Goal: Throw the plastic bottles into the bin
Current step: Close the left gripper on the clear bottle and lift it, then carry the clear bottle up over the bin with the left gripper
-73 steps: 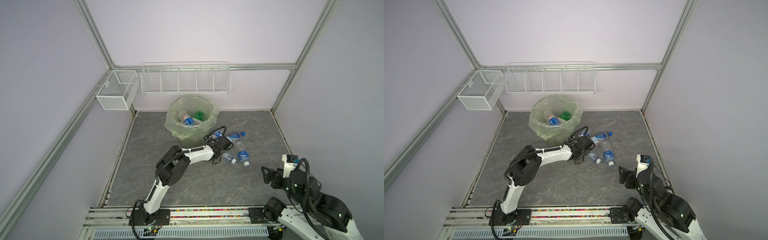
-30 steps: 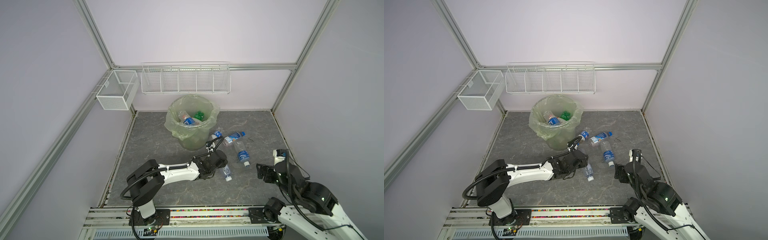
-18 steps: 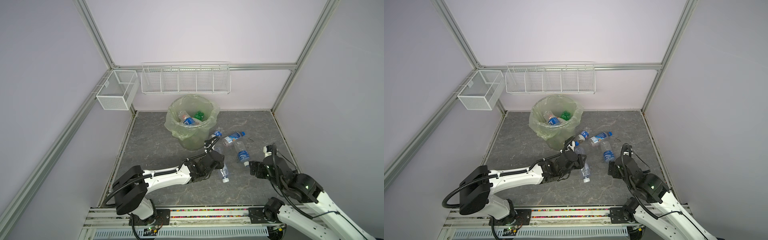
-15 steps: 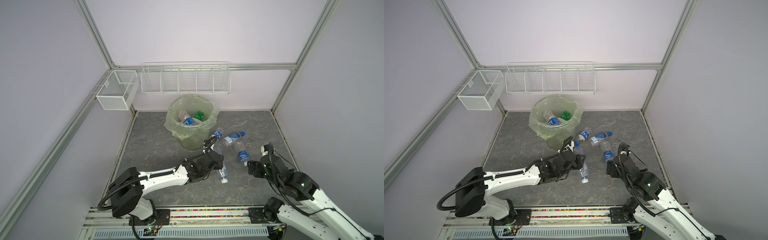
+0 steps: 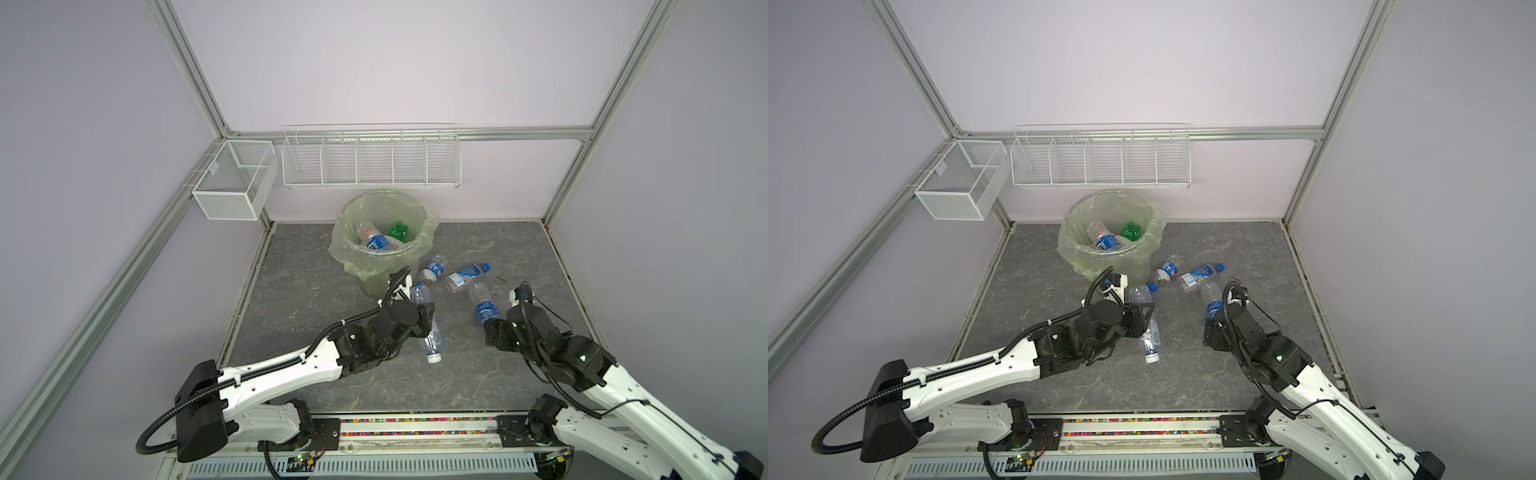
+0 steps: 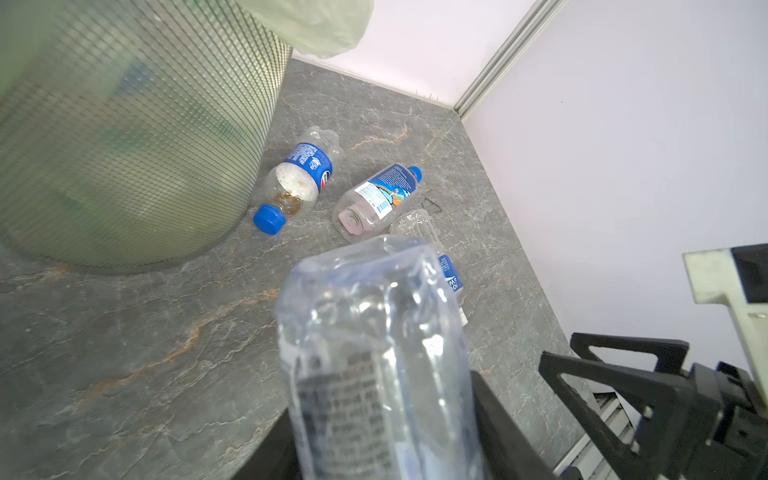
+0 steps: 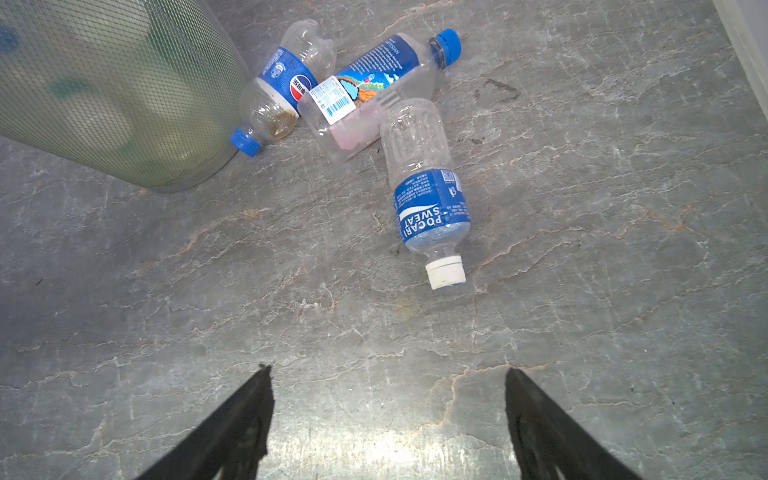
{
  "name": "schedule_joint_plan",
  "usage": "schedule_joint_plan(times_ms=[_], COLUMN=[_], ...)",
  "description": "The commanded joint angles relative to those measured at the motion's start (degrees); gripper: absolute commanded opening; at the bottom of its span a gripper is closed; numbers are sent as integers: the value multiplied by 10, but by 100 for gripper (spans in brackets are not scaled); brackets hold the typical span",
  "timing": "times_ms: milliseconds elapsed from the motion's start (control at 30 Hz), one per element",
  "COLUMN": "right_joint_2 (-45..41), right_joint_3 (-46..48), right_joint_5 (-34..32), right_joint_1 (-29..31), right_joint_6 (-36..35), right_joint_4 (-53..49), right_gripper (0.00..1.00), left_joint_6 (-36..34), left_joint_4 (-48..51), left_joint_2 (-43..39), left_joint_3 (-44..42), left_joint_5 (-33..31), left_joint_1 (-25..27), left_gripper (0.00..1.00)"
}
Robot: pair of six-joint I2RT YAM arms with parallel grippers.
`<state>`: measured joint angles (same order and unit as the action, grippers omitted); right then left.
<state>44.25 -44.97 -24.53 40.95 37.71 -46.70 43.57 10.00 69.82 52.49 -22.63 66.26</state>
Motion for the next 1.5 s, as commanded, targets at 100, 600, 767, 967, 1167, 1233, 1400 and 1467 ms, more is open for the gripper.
schedule_joint_plan(times_ms=[100,600,767,967,1167,1233,1400,1467], right_joint_2=[50,98,97,114,124,127,120,113], right_joint_3=[-5,-16,-17,-24,-28,-32,-30,-26], right_joint_5=[17,24,25,27,30,31,33,32], right_joint_1=[-5,-9,-10,-10,-10,-10,-10,-10], right_joint_6=[-12,-8,-11,-12,-19,-21,-19,-18], right_joint_4=[40,72,93,96,102,98,90,91], right_gripper=[88,89,89,89,89,89,89,88], left_joint_6=[-3,-9,-6,-6,7,15,23,22], left_joint_4=[46,146,162,190,202,201,196,193], left_joint_2=[-53,-187,-258,-325,-353,-358,-355,-345], left_joint_3=[-18,-27,-46,-53,-71,-77,-80,-68], left_joint_5=[-25,-68,-112,-149,-162,-162,-160,-149], left_joint_1=[-24,-66,-70,-74,-78,-80,-86,-96], left_gripper=[50,51,51,52,52,52,52,52])
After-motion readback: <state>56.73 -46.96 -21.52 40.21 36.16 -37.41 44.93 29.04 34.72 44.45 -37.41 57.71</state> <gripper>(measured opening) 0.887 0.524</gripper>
